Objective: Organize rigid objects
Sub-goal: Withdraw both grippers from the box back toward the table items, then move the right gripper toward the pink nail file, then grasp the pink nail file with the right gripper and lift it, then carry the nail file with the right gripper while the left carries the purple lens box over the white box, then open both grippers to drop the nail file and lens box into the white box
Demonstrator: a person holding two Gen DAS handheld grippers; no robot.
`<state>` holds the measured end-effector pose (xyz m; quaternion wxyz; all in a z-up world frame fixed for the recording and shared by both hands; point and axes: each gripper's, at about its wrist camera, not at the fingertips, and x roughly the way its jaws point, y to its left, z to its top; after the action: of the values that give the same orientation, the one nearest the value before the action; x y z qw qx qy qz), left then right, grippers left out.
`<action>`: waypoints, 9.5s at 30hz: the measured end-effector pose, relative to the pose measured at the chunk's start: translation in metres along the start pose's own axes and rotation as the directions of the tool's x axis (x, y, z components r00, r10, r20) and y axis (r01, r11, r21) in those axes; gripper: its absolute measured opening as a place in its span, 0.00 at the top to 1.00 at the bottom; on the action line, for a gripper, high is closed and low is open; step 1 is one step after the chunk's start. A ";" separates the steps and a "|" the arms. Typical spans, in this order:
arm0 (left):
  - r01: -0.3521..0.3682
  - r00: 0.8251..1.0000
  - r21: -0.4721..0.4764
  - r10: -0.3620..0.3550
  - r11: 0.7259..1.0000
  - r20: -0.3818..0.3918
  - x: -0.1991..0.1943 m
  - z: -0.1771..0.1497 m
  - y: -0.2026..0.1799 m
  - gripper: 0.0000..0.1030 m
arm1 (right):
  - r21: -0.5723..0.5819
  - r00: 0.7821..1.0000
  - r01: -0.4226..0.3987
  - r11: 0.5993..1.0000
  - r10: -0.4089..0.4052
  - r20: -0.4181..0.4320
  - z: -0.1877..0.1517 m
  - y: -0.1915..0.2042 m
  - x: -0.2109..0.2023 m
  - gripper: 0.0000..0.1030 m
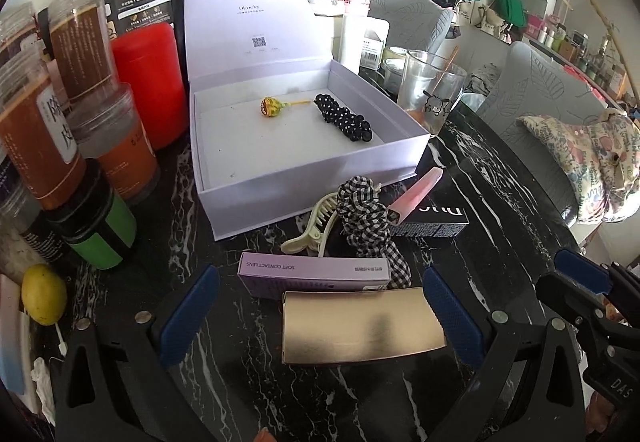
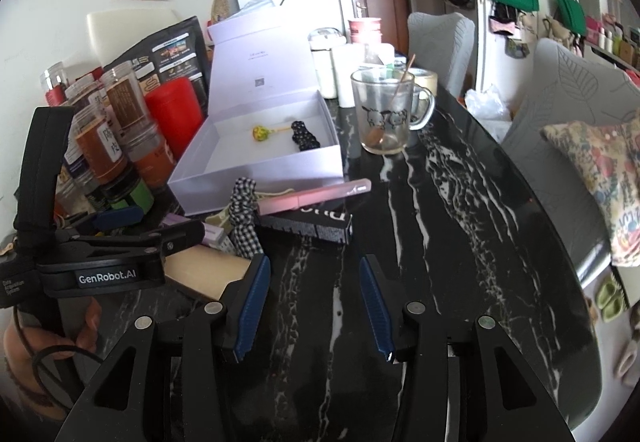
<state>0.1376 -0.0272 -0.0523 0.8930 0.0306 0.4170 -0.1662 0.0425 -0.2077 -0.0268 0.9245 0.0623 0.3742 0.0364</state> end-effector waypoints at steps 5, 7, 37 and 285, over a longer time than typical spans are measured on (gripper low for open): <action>0.018 1.000 0.023 -0.017 1.000 -0.016 0.011 -0.001 -0.001 0.00 | 0.010 1.000 0.013 1.000 -0.013 -0.026 -0.003 -0.001 0.008 0.55; 0.022 0.999 0.021 -0.022 1.000 -0.024 0.015 -0.001 -0.001 0.00 | 0.007 0.999 0.020 1.000 -0.019 -0.031 -0.002 -0.001 0.010 0.55; 0.069 0.997 0.020 -0.069 0.997 -0.018 0.047 0.000 0.013 0.07 | 0.031 0.994 0.005 1.000 -0.002 -0.108 0.003 -0.010 0.049 0.55; -0.167 0.983 0.021 0.168 0.986 -0.074 0.138 0.209 0.073 0.07 | -0.020 0.993 -0.048 0.999 0.045 -0.110 0.213 0.014 0.205 0.86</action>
<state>0.3967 -0.0363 -0.0266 0.8871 0.0785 0.4453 -0.0924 0.3374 -0.1892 -0.0135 0.9021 0.0585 0.4225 0.0654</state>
